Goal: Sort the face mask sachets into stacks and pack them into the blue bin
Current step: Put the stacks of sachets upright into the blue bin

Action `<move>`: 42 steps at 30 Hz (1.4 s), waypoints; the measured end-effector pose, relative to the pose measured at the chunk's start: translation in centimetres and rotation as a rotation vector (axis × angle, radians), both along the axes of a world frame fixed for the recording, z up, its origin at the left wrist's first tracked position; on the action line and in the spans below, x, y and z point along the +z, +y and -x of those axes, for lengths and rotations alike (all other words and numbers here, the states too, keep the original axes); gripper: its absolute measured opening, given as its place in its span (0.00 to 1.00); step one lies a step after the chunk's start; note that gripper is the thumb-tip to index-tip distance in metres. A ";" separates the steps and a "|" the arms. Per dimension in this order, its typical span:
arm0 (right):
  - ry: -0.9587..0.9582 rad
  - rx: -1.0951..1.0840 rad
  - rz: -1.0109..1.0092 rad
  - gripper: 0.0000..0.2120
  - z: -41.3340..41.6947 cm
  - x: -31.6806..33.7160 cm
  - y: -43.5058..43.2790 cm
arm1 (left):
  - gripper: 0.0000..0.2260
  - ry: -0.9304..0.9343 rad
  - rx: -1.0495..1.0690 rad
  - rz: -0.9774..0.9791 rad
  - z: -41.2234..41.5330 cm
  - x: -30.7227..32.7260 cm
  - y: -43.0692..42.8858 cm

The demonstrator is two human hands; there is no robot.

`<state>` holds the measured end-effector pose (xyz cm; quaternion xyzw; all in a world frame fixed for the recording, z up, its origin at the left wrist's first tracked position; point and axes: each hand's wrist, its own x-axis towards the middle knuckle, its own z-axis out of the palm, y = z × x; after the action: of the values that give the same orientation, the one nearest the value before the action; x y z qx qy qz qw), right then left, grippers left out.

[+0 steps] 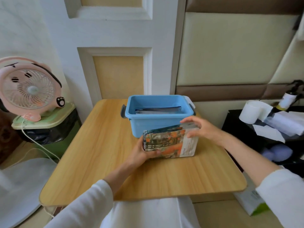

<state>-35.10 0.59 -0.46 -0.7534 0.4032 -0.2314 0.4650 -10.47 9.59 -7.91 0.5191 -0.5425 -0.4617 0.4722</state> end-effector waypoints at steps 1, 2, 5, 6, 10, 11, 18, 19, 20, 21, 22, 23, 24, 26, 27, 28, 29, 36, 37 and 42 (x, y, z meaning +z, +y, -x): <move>-0.146 -0.051 -0.097 0.35 0.4 -1.4 0.1 | 0.30 0.005 0.006 0.000 0.1 -0.1 -0.1; -0.233 -0.099 -0.167 0.38 0.5 -3.0 0.2 | 0.30 0.018 0.014 -0.002 0.3 -0.1 -0.3; -0.346 -0.208 -0.235 0.22 -1.3 -6.2 1.2 | 0.32 0.028 0.038 0.007 0.7 -0.3 -0.7; -0.379 -0.247 -0.207 0.16 -2.0 -6.5 1.5 | 0.32 0.032 0.059 0.015 0.8 -0.1 -0.6; -0.511 -0.269 -0.102 0.12 -3.0 -5.7 1.7 | 0.28 0.072 0.101 0.069 0.6 0.8 0.2; -0.531 -0.224 -0.086 0.14 -2.8 -5.6 1.7 | 0.28 0.064 0.084 0.076 0.3 0.9 0.3; -0.484 -0.124 -0.191 0.49 -2.5 -7.0 2.3 | 0.39 0.027 -0.001 0.010 -1.5 -0.2 0.3; -0.494 -0.126 -0.196 0.45 -2.7 -7.1 2.4 | 0.38 0.040 0.015 0.006 -1.2 -0.3 0.3; -0.510 -0.135 -0.186 0.36 -3.0 -7.1 2.5 | 0.36 0.057 0.036 0.012 -0.8 -0.4 0.2; -0.536 -0.152 -0.170 0.25 -3.3 -7.0 2.6 | 0.34 0.073 0.059 0.020 -0.4 -0.4 0.2; -0.557 -0.159 -0.158 0.18 -3.4 -6.8 2.8 | 0.32 0.090 0.074 0.032 0.0 -0.2 0.3; -0.578 -0.162 -0.149 0.17 -3.4 -6.6 2.8 | 0.31 0.100 0.083 0.042 0.1 0.1 0.3; -0.592 -0.150 -0.137 0.21 -3.3 -6.5 2.6 | 0.32 0.108 0.083 0.054 0.1 0.4 0.2; -0.576 -0.123 -0.148 0.36 -2.9 -6.4 2.3 | 0.36 0.129 0.075 0.054 -0.1 0.5 0.2; -0.533 -0.117 -0.160 0.40 -2.7 -6.4 2.3 | 0.38 0.144 0.068 0.043 -0.2 0.5 0.3; -0.497 -0.119 -0.163 0.40 -2.5 -6.5 2.2 | 0.40 0.153 0.066 0.029 -0.3 0.4 0.4; -0.481 -0.129 -0.165 0.37 -2.3 -6.3 2.2 | 0.41 0.157 0.065 0.018 -0.4 0.3 0.4; -0.280 -0.053 -0.039 0.24 -1.2 -3.2 1.9 | 0.34 0.059 0.028 0.005 -0.3 0.3 0.6; -0.195 -0.040 0.004 0.22 -1.0 -2.5 1.8 | 0.34 0.052 0.023 0.005 -0.4 0.3 0.5; 0.494 0.092 0.466 0.23 -1.6 2.4 2.2 | 0.33 0.030 0.022 0.001 -0.5 0.6 0.6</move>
<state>-33.54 2.80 1.96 -0.8900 0.4056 -0.1067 0.1787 -10.00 10.23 -7.31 0.5179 -0.5297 -0.4640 0.4857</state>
